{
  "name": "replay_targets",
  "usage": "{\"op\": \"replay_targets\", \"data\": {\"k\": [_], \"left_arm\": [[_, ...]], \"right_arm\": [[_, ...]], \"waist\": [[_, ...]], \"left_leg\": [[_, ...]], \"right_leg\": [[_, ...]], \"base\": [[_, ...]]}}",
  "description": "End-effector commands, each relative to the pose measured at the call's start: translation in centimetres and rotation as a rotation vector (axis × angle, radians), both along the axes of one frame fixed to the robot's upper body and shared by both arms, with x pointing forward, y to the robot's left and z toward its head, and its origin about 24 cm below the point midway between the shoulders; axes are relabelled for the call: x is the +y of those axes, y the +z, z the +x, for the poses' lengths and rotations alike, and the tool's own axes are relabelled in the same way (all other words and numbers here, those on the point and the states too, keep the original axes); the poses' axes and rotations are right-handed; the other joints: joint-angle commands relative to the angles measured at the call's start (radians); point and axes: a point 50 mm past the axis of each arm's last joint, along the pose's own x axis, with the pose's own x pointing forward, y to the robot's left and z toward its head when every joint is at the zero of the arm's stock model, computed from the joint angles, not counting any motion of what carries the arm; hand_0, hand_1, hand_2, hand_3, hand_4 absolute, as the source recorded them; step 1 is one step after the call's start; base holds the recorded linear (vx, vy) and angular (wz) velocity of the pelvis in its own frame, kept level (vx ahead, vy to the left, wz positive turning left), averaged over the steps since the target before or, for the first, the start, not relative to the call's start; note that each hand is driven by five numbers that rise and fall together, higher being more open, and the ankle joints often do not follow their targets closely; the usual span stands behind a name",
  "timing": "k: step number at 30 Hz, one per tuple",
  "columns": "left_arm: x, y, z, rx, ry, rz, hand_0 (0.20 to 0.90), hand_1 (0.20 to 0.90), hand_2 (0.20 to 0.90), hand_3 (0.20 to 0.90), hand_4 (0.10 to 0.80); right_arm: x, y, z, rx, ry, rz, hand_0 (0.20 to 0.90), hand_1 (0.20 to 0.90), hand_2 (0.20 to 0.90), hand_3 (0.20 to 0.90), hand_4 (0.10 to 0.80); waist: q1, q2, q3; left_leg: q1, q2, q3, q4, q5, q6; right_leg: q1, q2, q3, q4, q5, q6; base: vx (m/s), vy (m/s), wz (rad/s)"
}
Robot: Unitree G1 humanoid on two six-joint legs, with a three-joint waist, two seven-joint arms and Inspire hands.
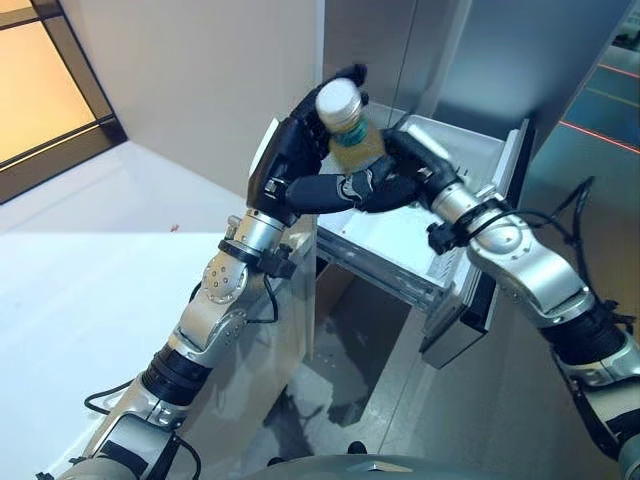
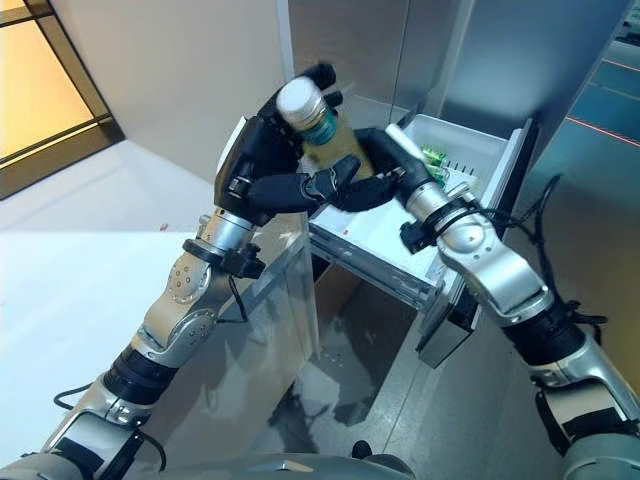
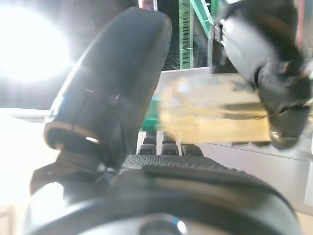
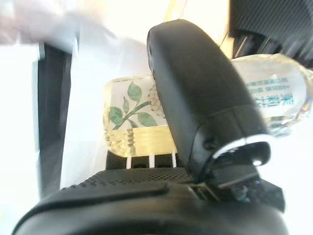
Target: Put drinks into fridge and close the fridge
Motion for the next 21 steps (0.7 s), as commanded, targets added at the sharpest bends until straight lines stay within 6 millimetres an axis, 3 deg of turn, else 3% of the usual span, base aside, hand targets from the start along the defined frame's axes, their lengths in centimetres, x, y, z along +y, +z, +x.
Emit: {"op": "replay_targets", "data": {"k": [1, 6, 12, 15, 18, 21], "left_arm": [[-1.0, 2.9, -1.4, -0.160, -0.173, -0.094, 0.900, 0.900, 0.900, 0.900, 0.800], [-1.4, -0.8, -1.1, 0.057, -0.354, -0.076, 0.900, 0.900, 0.900, 0.900, 0.800], [-4.2, -4.6, -2.7, 0.377, -0.819, -0.154, 0.900, 0.900, 0.900, 0.900, 0.800], [-6.2, -6.2, -4.9, 0.558, -1.111, -0.278, 0.900, 0.900, 0.900, 0.900, 0.800], [-7.4, -7.1, -6.7, 0.799, -1.367, -0.527, 0.900, 0.900, 0.900, 0.900, 0.800], [-7.7, -7.5, -7.4, 0.943, -1.484, -0.716, 0.900, 0.900, 0.900, 0.900, 0.800]], "right_arm": [[-5.9, 13.1, -0.7, -0.537, -0.310, 0.159, 0.300, 0.300, 0.300, 0.200, 0.100], [-10.1, 14.8, 0.3, -0.550, -0.528, 0.121, 0.300, 0.300, 0.300, 0.200, 0.100], [-11.5, 15.3, 1.6, -0.532, -0.637, 0.057, 0.300, 0.300, 0.300, 0.200, 0.100], [-11.5, 15.0, 2.5, -0.502, -0.667, 0.010, 0.300, 0.300, 0.300, 0.200, 0.100], [-11.4, 14.3, 3.3, -0.451, -0.683, -0.046, 0.300, 0.300, 0.300, 0.200, 0.100], [-11.4, 13.5, 3.9, -0.390, -0.673, -0.085, 0.300, 0.300, 0.300, 0.200, 0.100]], "waist": [[0.037, -0.030, -0.095], [0.082, -0.034, -0.096], [0.109, -0.022, -0.098], [0.114, -0.013, -0.098], [0.118, -0.005, -0.096], [0.126, -0.005, -0.093]], "left_leg": [[-0.004, -0.020, -0.094, 0.002, -0.059, 0.013], [-0.003, -0.019, -0.125, 0.002, -0.052, 0.006], [-0.004, -0.018, -0.142, 0.002, -0.046, 0.000], [0.002, -0.013, -0.142, 0.002, -0.053, -0.004], [0.001, -0.008, -0.135, 0.002, -0.053, -0.009], [0.001, -0.004, -0.128, 0.002, -0.057, -0.013]], "right_leg": [[0.008, -0.011, -0.046, 0.004, 0.021, 0.035], [0.027, -0.018, -0.090, 0.004, 0.014, 0.032], [0.039, -0.024, -0.131, 0.004, 0.007, 0.031], [0.048, -0.026, -0.137, 0.004, -0.003, 0.032], [0.048, -0.029, -0.147, 0.004, -0.006, 0.031], [0.048, -0.031, -0.162, 0.004, -0.010, 0.029]], "base": [[0.032, -0.025, 0.32], [0.064, -0.020, 0.27], [0.072, -0.001, 0.31], [0.071, 0.011, 0.17], [0.044, 0.003, 0.33], [0.036, -0.014, 0.18]]}}
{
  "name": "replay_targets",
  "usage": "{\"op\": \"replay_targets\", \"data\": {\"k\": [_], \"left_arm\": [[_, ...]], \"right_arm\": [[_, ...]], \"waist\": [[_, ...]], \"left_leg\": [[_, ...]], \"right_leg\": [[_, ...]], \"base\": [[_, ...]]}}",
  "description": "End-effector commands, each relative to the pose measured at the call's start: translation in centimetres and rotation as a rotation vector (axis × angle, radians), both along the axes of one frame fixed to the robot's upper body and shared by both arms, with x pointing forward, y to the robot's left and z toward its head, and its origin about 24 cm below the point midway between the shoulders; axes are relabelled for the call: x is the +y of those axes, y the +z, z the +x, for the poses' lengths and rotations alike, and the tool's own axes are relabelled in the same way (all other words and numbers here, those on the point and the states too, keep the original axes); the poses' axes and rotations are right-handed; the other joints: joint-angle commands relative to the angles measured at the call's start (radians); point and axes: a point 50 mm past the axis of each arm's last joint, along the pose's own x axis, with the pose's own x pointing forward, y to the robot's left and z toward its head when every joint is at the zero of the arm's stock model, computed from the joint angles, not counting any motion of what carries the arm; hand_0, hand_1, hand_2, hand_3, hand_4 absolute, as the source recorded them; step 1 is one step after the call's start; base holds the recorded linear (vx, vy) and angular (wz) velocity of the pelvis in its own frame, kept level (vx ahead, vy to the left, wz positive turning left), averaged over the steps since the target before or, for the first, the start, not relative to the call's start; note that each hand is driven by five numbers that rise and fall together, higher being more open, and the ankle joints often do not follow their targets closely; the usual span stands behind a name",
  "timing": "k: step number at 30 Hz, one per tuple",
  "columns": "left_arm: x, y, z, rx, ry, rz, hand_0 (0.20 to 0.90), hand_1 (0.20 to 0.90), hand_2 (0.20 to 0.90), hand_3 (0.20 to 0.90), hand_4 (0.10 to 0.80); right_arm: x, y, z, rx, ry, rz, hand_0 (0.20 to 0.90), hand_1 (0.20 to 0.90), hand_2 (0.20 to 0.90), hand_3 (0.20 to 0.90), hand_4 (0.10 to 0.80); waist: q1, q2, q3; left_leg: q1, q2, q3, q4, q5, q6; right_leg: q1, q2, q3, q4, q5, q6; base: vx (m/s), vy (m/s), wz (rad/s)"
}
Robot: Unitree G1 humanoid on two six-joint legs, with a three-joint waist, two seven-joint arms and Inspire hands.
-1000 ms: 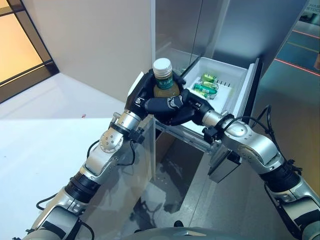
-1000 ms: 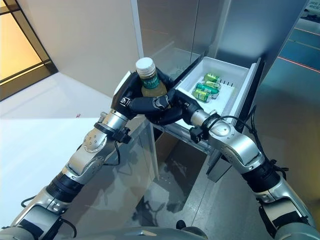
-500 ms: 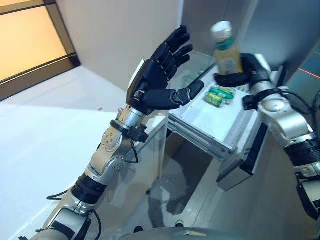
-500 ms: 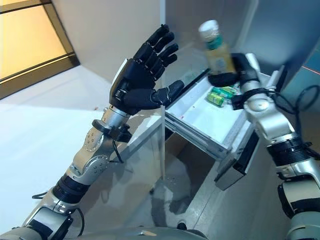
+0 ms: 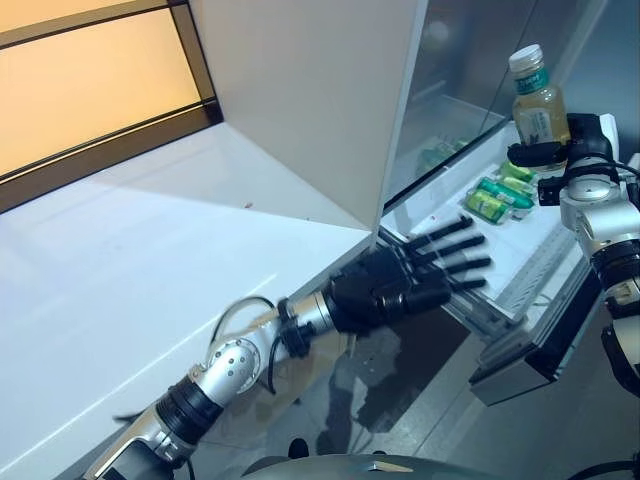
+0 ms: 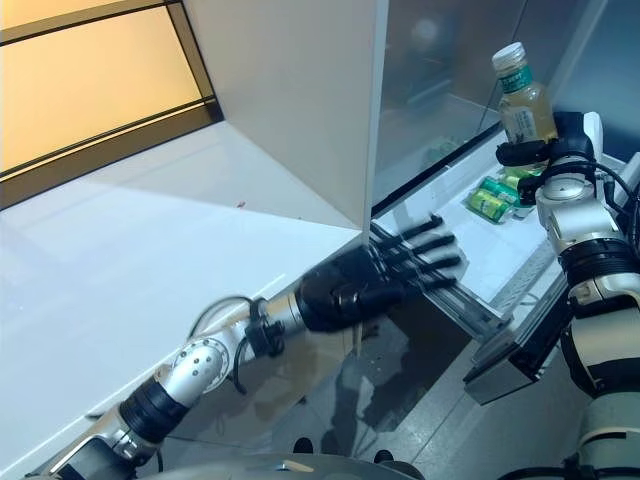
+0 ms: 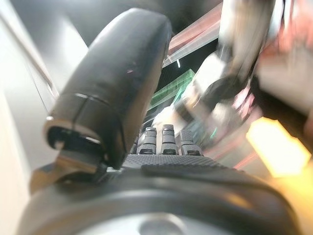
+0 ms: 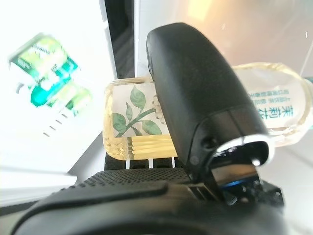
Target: Put drinks into fridge and close the fridge
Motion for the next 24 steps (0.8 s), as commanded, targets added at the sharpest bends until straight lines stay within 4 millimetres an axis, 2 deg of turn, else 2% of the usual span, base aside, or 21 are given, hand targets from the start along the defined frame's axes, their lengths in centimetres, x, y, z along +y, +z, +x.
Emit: {"op": "replay_targets", "data": {"k": [1, 5, 8, 11, 13, 14, 15, 17, 19, 20, 24], "left_arm": [[-0.9, 2.1, -1.0, 0.222, -0.133, -0.335, 0.900, 0.900, 0.900, 0.900, 0.800], [-1.1, 0.0, -2.1, 0.326, -0.188, -0.252, 0.900, 0.900, 0.900, 0.900, 0.800], [-0.7, -1.5, -1.9, 0.387, -0.148, -0.155, 0.900, 0.900, 0.900, 0.900, 0.800], [0.2, -5.1, -2.1, 0.465, -0.072, 0.000, 0.900, 0.900, 0.900, 0.900, 0.800], [1.1, -8.6, -2.7, 0.497, -0.007, 0.100, 0.900, 0.900, 0.900, 0.900, 0.800], [2.1, -11.2, -3.2, 0.521, 0.049, 0.191, 0.900, 0.900, 0.900, 0.900, 0.800], [2.5, -12.0, -3.3, 0.521, 0.075, 0.233, 0.900, 0.900, 0.900, 0.900, 0.800], [4.0, -15.3, -4.3, 0.541, 0.143, 0.345, 0.900, 0.900, 0.900, 0.900, 0.800], [5.0, -16.9, -4.6, 0.547, 0.190, 0.431, 0.900, 0.900, 0.900, 0.900, 0.800], [6.2, -18.4, -5.0, 0.551, 0.225, 0.505, 0.900, 0.900, 0.900, 0.900, 0.800], [9.0, -20.3, -5.1, 0.480, 0.322, 0.713, 0.900, 0.900, 0.900, 0.900, 0.800]], "right_arm": [[3.0, 13.1, 0.1, -0.401, 0.117, -0.177, 0.300, 0.300, 0.300, 0.200, 0.100], [2.5, 11.3, 0.6, -0.301, 0.122, -0.162, 0.300, 0.300, 0.300, 0.200, 0.100], [1.7, 9.8, 0.7, -0.222, 0.119, -0.144, 0.300, 0.300, 0.300, 0.200, 0.100], [0.7, 6.9, 1.0, -0.061, 0.129, -0.137, 0.300, 0.300, 0.300, 0.200, 0.100], [0.0, 4.9, 0.9, 0.046, 0.129, -0.137, 0.300, 0.300, 0.300, 0.200, 0.100], [-0.6, 3.5, 0.8, 0.110, 0.120, -0.143, 0.300, 0.300, 0.300, 0.200, 0.100], [-0.8, 3.0, 0.7, 0.142, 0.118, -0.138, 0.300, 0.300, 0.300, 0.200, 0.100], [-1.3, 1.7, 0.5, 0.197, 0.114, -0.138, 0.300, 0.300, 0.300, 0.200, 0.100], [-1.5, 1.1, 0.4, 0.231, 0.110, -0.128, 0.300, 0.300, 0.300, 0.200, 0.100], [-1.9, 0.4, 0.3, 0.264, 0.102, -0.130, 0.300, 0.300, 0.300, 0.200, 0.100], [-2.7, -0.6, -0.2, 0.326, 0.094, -0.122, 0.300, 0.300, 0.300, 0.200, 0.100]], "waist": [[0.042, -0.073, -0.128], [0.054, -0.072, -0.111], [0.061, -0.070, -0.099], [0.070, -0.065, -0.084], [0.074, -0.061, -0.074], [0.079, -0.057, -0.063], [0.080, -0.056, -0.059], [0.086, -0.053, -0.044], [0.091, -0.051, -0.031], [0.097, -0.051, -0.017], [0.106, -0.051, 0.015]], "left_leg": [[0.017, 0.018, 0.046, 0.002, -0.093, -0.019], [0.011, 0.021, 0.038, 0.002, -0.089, -0.021], [0.007, 0.023, 0.034, 0.002, -0.086, -0.021], [0.001, 0.024, 0.025, 0.002, -0.081, -0.021], [-0.002, 0.026, 0.022, 0.002, -0.078, -0.020], [-0.009, 0.027, 0.017, 0.002, -0.073, -0.020], [-0.011, 0.028, 0.016, 0.002, -0.071, -0.020], [-0.020, 0.029, 0.012, 0.002, -0.065, -0.019], [-0.030, 0.031, 0.009, 0.002, -0.060, -0.019], [-0.041, 0.032, 0.010, 0.002, -0.054, -0.019], [-0.072, 0.036, 0.009, 0.002, -0.042, -0.018]], "right_leg": [[-0.020, -0.003, 0.016, 0.005, 0.019, 0.021], [-0.024, 0.000, 0.008, 0.005, 0.019, 0.017], [-0.028, 0.002, 0.007, 0.005, 0.021, 0.016], [-0.034, 0.005, 0.008, 0.005, 0.022, 0.014], [-0.038, 0.006, 0.011, 0.005, 0.023, 0.014], [-0.043, 0.006, 0.014, 0.005, 0.025, 0.012], [-0.045, 0.006, 0.015, 0.005, 0.026, 0.012], [-0.053, 0.008, 0.019, 0.005, 0.030, 0.009], [-0.063, 0.009, 0.021, 0.005, 0.033, 0.007], [-0.074, 0.010, 0.021, 0.005, 0.037, 0.006], [-0.103, 0.013, 0.022, 0.005, 0.045, 0.003]], "base": [[0.025, -0.031, 0.11], [-0.003, -0.032, 0.15], [-0.014, -0.021, 0.13], [-0.013, -0.030, 0.05], [-0.010, -0.037, 0.01], [-0.015, -0.043, 0.01], [-0.021, -0.051, 0.02], [-0.029, -0.052, 0.03], [-0.060, -0.074, 0.07], [-0.081, -0.090, 0.11], [-0.096, -0.095, 0.10]]}}
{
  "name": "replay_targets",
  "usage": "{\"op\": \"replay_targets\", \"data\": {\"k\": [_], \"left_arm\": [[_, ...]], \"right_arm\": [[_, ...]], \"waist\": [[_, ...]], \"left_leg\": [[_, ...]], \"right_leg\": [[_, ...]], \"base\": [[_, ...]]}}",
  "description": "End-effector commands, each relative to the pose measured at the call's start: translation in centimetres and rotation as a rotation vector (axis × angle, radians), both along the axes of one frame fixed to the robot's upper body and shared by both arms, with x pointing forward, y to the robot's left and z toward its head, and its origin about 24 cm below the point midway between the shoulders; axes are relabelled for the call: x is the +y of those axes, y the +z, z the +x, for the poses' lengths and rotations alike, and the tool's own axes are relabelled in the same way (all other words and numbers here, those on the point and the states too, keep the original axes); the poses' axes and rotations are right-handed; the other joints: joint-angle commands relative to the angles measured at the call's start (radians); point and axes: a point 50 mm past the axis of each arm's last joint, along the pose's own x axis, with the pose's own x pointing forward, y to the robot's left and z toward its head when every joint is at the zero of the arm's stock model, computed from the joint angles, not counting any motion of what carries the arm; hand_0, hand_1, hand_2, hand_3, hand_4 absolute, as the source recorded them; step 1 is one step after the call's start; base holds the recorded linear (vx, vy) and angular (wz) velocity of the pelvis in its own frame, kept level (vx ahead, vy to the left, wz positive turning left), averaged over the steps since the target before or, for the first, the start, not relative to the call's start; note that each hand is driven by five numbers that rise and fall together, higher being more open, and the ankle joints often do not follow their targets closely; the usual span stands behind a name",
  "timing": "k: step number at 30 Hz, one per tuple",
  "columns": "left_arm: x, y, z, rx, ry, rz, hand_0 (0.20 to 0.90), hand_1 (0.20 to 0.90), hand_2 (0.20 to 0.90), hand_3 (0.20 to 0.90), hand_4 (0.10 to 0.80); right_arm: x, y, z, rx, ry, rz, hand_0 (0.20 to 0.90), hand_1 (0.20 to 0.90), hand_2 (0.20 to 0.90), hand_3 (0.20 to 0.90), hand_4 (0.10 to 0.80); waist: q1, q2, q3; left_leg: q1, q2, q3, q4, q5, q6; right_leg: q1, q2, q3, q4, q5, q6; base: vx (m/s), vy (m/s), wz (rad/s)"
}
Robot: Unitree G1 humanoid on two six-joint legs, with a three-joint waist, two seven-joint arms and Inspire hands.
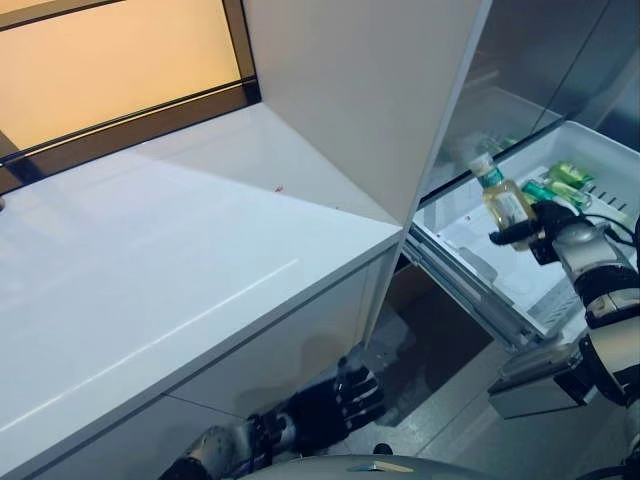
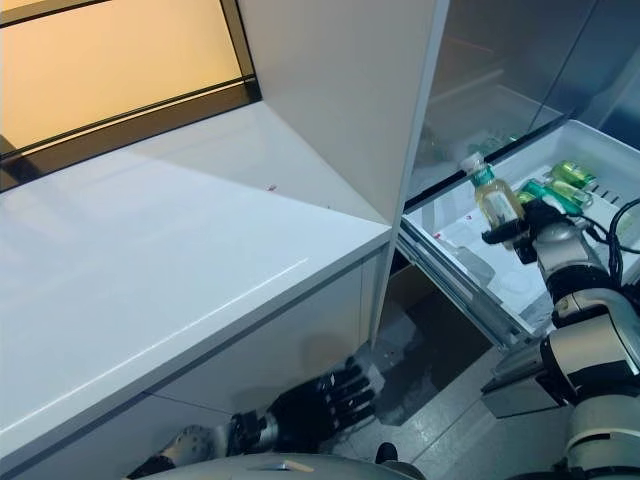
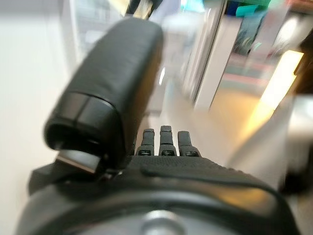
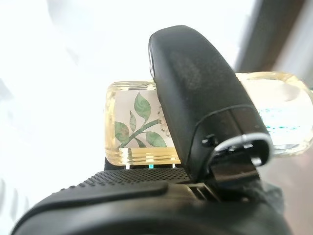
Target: Put drinks into fridge and close the fridge
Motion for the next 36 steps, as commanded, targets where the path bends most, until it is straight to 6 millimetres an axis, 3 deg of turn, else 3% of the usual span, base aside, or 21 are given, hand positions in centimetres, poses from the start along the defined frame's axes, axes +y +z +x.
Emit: {"op": "replay_targets", "data": {"k": [1, 6, 14, 23, 24, 25, 36], "left_arm": [[-0.1, 0.3, 1.6, -0.177, -0.065, 0.054, 0.900, 0.900, 0.900, 0.900, 0.800], [2.4, 0.0, 3.2, -0.207, -0.001, 0.231, 0.900, 0.900, 0.900, 0.900, 0.800], [4.9, -0.1, 5.1, -0.226, 0.037, 0.437, 0.900, 0.900, 0.900, 0.900, 0.800], [6.4, -0.3, 5.4, -0.207, 0.047, 0.533, 0.900, 0.900, 0.900, 0.900, 0.800], [6.6, -0.3, 5.4, -0.205, 0.049, 0.541, 0.900, 0.900, 0.900, 0.900, 0.800], [6.7, -0.3, 5.5, -0.204, 0.049, 0.545, 0.900, 0.900, 0.900, 0.900, 0.800], [7.8, -0.2, 5.7, -0.193, 0.055, 0.588, 0.900, 0.900, 0.900, 0.900, 0.800]], "right_arm": [[0.4, 9.1, 2.5, -0.268, 0.097, -0.133, 0.300, 0.300, 0.300, 0.200, 0.100], [0.5, 8.3, 2.5, -0.198, 0.125, -0.129, 0.300, 0.300, 0.300, 0.200, 0.100], [1.1, 6.9, 2.7, -0.084, 0.146, -0.130, 0.300, 0.300, 0.300, 0.200, 0.100], [0.6, 6.7, 2.4, 0.121, 0.145, -0.299, 0.300, 0.300, 0.300, 0.200, 0.100], [0.6, 6.8, 2.4, 0.144, 0.139, -0.303, 0.778, 0.778, 0.778, 0.757, 0.657], [0.6, 6.8, 2.4, 0.156, 0.134, -0.304, 0.900, 0.900, 0.900, 0.900, 0.800], [1.2, 7.5, 2.7, 0.163, 0.156, -0.222, 0.900, 0.900, 0.900, 0.900, 0.800]], "waist": [[0.045, -0.052, -0.008], [0.045, -0.053, 0.022], [0.045, -0.060, 0.072], [0.047, -0.071, 0.093], [0.049, -0.071, 0.096], [0.050, -0.071, 0.097], [0.052, -0.077, 0.100]], "left_leg": [[0.015, 0.041, 0.075, 0.001, -0.084, -0.013], [-0.012, 0.043, 0.075, 0.001, -0.075, -0.013], [-0.054, 0.044, 0.072, 0.001, -0.063, -0.014], [-0.082, 0.045, 0.073, 0.001, -0.057, -0.019], [-0.087, 0.045, 0.073, 0.001, -0.055, -0.020], [-0.089, 0.044, 0.072, 0.001, -0.055, -0.021], [-0.102, 0.040, 0.076, 0.001, -0.053, -0.023]], "right_leg": [[-0.046, 0.005, 0.052, 0.005, 0.044, 0.008], [-0.074, 0.008, 0.056, 0.005, 0.050, 0.009], [-0.113, 0.018, 0.058, 0.005, 0.056, 0.005], [-0.141, 0.022, 0.056, 0.005, 0.061, 0.004], [-0.147, 0.022, 0.055, 0.007, 0.062, 0.004], [-0.150, 0.022, 0.054, 0.007, 0.063, 0.004], [-0.163, 0.020, 0.048, 0.012, 0.063, 0.002]], "base": [[-0.095, -0.084, 0.04], [-0.055, -0.058, 0.00], [-0.052, -0.056, -0.02], [-0.019, -0.013, 0.00], [0.000, 0.000, 0.00], [0.000, 0.000, 0.00], [0.000, 0.000, 0.00]]}}
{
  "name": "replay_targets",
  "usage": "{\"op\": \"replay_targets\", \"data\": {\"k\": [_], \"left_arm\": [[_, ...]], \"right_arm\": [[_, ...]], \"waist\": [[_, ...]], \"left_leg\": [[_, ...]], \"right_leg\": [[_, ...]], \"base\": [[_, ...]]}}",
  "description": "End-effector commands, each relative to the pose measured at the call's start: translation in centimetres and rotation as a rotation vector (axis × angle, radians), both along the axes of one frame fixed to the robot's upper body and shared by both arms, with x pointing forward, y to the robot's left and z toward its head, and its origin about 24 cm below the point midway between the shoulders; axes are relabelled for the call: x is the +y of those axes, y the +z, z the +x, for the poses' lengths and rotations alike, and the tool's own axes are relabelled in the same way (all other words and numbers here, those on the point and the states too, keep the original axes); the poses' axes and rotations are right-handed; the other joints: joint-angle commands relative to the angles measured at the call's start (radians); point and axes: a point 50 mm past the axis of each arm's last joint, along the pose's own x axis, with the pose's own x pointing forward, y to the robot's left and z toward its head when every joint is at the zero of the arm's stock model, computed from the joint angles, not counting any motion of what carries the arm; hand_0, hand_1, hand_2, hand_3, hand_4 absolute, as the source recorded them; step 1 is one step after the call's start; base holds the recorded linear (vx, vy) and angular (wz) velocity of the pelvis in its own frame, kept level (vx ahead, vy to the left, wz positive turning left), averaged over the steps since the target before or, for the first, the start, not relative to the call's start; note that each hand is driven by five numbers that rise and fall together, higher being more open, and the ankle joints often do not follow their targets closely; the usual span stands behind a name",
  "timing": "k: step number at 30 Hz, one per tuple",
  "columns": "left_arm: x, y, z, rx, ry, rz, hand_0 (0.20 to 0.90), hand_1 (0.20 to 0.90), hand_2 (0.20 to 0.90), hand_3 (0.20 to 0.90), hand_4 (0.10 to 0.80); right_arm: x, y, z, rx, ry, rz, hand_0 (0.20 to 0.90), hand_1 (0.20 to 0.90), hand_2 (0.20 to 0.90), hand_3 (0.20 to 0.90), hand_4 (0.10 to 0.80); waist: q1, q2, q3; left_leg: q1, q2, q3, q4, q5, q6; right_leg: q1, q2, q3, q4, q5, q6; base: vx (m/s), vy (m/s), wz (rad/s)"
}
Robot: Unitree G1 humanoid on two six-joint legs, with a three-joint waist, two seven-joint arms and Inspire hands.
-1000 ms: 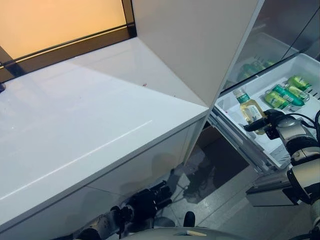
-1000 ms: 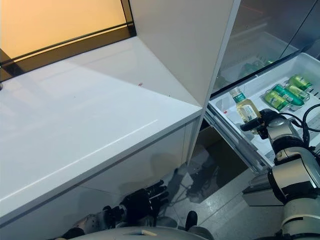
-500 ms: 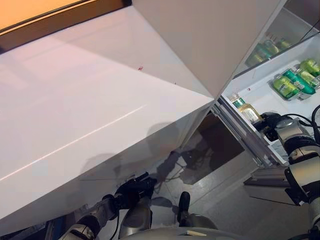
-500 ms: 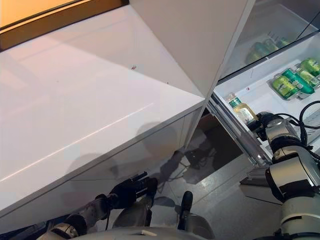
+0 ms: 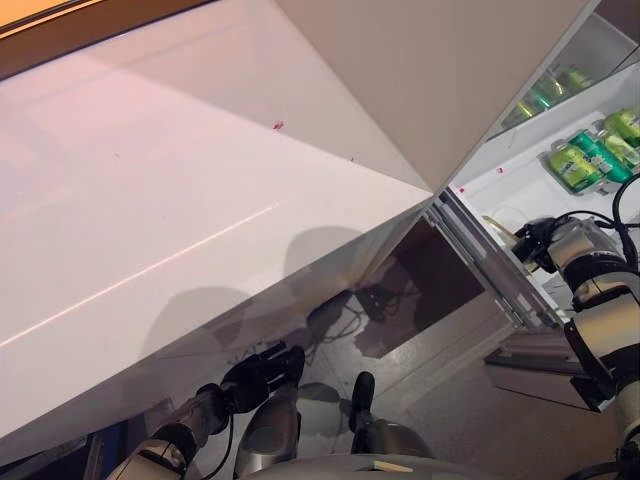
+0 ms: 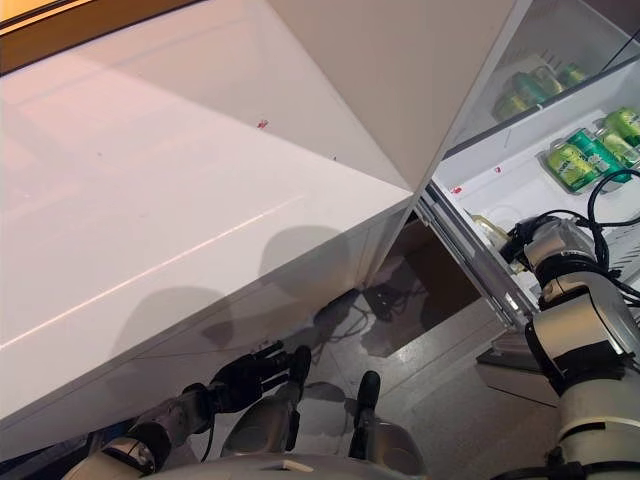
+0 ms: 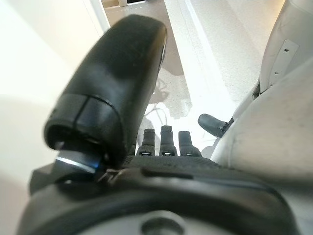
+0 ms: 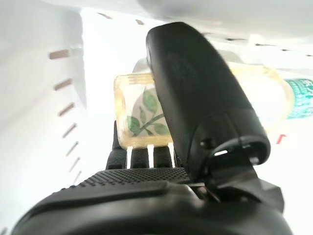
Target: Put drinks into fridge and close the fridge
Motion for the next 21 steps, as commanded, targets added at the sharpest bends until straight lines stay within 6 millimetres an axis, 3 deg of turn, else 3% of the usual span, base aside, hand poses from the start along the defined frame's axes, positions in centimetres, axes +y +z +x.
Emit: {"op": "replay_targets", "data": {"k": [1, 8, 10, 16, 19, 21], "left_arm": [[0.6, 0.2, 0.4, -0.017, -0.030, 0.044, 0.900, 0.900, 0.900, 0.900, 0.800], [1.6, -0.3, -0.9, 0.021, -0.004, 0.073, 0.900, 0.900, 0.900, 0.900, 0.800], [2.0, -0.5, -1.5, 0.039, 0.010, 0.086, 0.900, 0.900, 0.900, 0.900, 0.800], [2.8, -1.5, -3.6, 0.119, 0.059, 0.118, 0.900, 0.900, 0.900, 0.900, 0.800], [2.7, -2.0, -4.8, 0.153, 0.052, 0.118, 0.900, 0.900, 0.900, 0.900, 0.800], [2.3, -2.4, -5.4, 0.174, 0.050, 0.109, 0.900, 0.900, 0.900, 0.900, 0.800]], "right_arm": [[0.2, 6.4, 1.7, -0.160, 0.042, -0.061, 0.900, 0.900, 0.900, 0.900, 0.800], [0.7, 9.3, 2.0, -0.328, 0.106, -0.006, 0.900, 0.900, 0.900, 0.900, 0.800], [0.7, 11.1, 1.8, -0.410, 0.131, -0.001, 0.900, 0.900, 0.900, 0.900, 0.800], [0.9, 16.8, -0.1, -0.854, 0.149, 0.166, 0.900, 0.900, 0.900, 0.900, 0.800], [0.1, 18.0, -1.7, -1.068, 0.129, 0.278, 0.900, 0.900, 0.900, 0.900, 0.800], [-1.2, 17.7, -2.9, -1.209, 0.075, 0.358, 0.900, 0.900, 0.900, 0.900, 0.800]], "waist": [[0.013, -0.035, -0.034], [-0.017, -0.059, -0.065], [-0.035, -0.072, -0.084], [-0.103, -0.094, -0.164], [-0.132, -0.087, -0.202], [-0.152, -0.079, -0.230]], "left_leg": [[0.020, 0.010, 0.080, 0.001, -0.073, 0.000], [0.041, 0.017, 0.105, 0.001, -0.085, -0.003], [0.054, 0.021, 0.121, 0.001, -0.092, -0.004], [0.101, 0.028, 0.166, 0.001, -0.118, -0.002], [0.127, 0.025, 0.188, 0.001, -0.135, 0.004], [0.146, 0.022, 0.203, 0.001, -0.149, 0.008]], "right_leg": [[-0.043, -0.006, 0.044, 0.012, 0.047, 0.024], [-0.033, -0.001, 0.059, 0.012, 0.045, 0.027], [-0.027, 0.002, 0.069, 0.011, 0.043, 0.029], [0.003, 0.008, 0.104, 0.012, 0.033, 0.037], [0.019, 0.005, 0.123, 0.014, 0.026, 0.041], [0.031, 0.003, 0.138, 0.014, 0.022, 0.044]], "base": [[0.000, 0.000, 0.00], [0.011, 0.019, -0.03], [0.020, 0.054, -0.12], [0.051, 0.064, -0.20], [0.067, 0.094, -0.29], [0.091, 0.104, -0.19]]}}
